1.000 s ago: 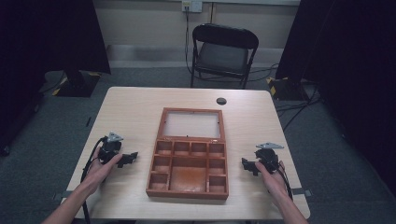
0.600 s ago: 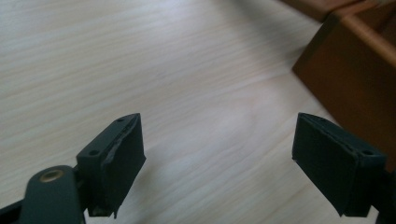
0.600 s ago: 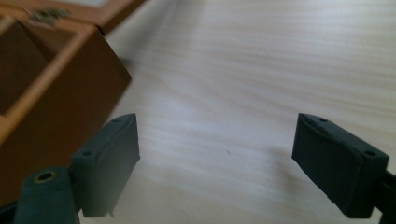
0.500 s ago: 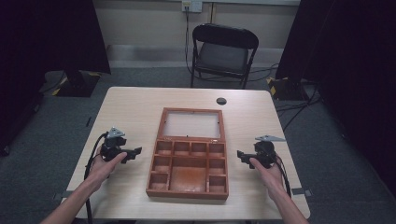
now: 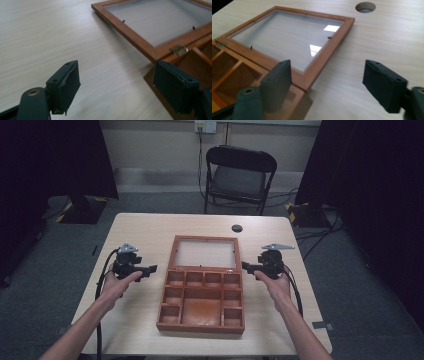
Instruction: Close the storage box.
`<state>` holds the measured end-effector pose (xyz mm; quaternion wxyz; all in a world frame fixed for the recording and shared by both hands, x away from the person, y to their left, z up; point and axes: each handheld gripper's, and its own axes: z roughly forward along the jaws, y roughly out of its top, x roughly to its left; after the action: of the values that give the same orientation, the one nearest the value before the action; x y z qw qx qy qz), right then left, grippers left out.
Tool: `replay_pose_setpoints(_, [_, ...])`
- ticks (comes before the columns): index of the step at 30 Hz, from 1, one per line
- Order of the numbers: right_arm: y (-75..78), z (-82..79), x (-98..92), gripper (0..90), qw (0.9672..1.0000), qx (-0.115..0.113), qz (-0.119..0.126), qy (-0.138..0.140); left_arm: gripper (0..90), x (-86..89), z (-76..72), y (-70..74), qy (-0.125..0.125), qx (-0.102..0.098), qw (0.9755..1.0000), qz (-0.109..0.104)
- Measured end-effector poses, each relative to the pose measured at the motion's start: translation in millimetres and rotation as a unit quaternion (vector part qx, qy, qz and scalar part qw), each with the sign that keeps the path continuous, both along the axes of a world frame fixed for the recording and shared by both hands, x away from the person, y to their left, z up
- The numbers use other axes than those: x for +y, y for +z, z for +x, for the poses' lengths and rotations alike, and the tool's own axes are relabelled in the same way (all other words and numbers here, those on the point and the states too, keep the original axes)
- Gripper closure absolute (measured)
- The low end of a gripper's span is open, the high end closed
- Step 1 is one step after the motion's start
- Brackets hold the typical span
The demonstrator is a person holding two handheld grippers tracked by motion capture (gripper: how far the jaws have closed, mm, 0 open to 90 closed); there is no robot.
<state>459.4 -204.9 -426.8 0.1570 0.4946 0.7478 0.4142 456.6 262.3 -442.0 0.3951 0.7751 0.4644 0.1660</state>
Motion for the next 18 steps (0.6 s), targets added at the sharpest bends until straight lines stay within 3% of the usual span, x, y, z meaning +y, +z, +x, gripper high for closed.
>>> replay_pose_setpoints(2, [5.6,8.8,4.5,23.6,1.0000,-0.004,0.001,0.003,21.0,-5.5,9.2,6.8,-0.008,-0.006,0.9999,0.008])
replay_pose_setpoints(8, [8.7,33.4,16.6,21.6,0.9999,0.006,-0.007,0.010,22.4,-16.7,25.9,11.8,-0.007,-0.010,0.9999,-0.005])
replay_pose_setpoints(9, [4.8,37.5,18.0,21.3,0.9999,0.012,-0.002,0.007,23.4,-21.1,32.1,8.7,-0.001,-0.008,0.9997,-0.022])
replay_pose_setpoints(11, [0.3,40.4,19.0,21.2,0.9998,0.017,0.000,0.006,24.1,-22.0,33.2,7.6,0.000,-0.010,0.9996,-0.027])
replay_pose_setpoints(12, [-8.6,45.1,21.3,18.9,0.9993,0.037,-0.003,0.008,24.0,-27.3,36.2,2.7,-0.008,-0.001,0.9991,-0.041])
replay_pose_setpoints(13, [-8.6,45.1,21.3,18.9,0.9993,0.037,-0.003,0.008,24.0,-27.3,36.2,2.7,-0.008,-0.001,0.9991,-0.041])
replay_pose_setpoints(15, [-17.7,48.6,22.4,18.6,0.9983,0.058,0.003,0.012,24.0,-33.3,36.7,-0.5,-0.014,-0.001,0.9998,-0.015])
replay_pose_setpoints(18, [-27.2,50.2,26.3,17.4,0.9971,0.075,-0.008,0.013,21.9,-38.3,37.9,-6.3,-0.021,0.018,0.9995,-0.012])
